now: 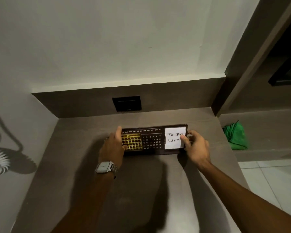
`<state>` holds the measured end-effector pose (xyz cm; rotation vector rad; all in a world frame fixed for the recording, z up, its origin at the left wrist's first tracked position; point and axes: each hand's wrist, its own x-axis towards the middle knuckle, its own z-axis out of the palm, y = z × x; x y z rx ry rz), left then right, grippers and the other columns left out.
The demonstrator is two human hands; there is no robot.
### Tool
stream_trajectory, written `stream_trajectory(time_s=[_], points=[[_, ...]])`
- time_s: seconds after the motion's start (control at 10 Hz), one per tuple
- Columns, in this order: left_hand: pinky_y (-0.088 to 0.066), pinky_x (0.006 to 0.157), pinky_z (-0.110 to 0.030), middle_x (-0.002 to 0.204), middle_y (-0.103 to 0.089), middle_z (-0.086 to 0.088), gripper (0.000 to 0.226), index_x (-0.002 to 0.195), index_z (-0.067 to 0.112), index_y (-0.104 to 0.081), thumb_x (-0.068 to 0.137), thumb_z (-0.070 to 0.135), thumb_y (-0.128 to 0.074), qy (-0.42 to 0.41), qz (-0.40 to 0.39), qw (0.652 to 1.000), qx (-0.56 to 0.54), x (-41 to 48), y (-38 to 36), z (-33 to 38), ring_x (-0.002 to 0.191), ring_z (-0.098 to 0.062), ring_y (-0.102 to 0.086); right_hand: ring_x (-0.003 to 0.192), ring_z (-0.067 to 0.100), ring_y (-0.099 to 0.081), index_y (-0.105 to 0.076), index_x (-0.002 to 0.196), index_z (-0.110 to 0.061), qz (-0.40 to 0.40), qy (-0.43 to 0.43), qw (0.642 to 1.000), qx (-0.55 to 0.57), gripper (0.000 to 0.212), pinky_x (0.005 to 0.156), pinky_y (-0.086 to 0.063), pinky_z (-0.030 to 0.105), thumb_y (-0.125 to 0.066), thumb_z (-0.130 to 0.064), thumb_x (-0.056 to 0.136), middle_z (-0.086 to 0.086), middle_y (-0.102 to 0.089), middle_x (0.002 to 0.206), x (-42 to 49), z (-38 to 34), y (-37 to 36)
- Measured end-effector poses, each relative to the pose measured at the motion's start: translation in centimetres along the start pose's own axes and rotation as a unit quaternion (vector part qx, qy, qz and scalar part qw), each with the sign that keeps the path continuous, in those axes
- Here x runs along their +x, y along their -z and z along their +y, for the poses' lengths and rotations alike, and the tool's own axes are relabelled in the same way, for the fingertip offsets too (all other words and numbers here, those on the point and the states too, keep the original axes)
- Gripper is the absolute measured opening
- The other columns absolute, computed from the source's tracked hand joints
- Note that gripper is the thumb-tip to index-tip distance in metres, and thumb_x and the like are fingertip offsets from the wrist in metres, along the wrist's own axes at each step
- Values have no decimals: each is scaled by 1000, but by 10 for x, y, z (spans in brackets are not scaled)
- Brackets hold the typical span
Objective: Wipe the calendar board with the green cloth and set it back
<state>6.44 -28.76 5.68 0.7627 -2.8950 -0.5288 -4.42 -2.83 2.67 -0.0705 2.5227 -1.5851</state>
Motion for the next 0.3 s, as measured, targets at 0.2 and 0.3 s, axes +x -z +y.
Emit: stream_trajectory(time_s=[0.2,0.3], points=[[-54,91,-48,130,-56,-14,100,154,24,-14,79,21,-80,-4,-23,1000,-4,4,5,1,118,-32,-58,78,-2,-60,-55,106,-33,-24,-6,1000,-8,15,52,-47,6,-62,-32,93,-23,-57,87,3,3,2],[-52,98,-50,143,-48,-12,118,155,28,-3,71,38,-85,-12,-12,1000,19,-6,20,7,128,-33,-51,94,7,-60,-54,129,-26,-17,-21,1000,0,41,69,-55,18,-67,-28,91,-13,-59,103,3,-9,21]])
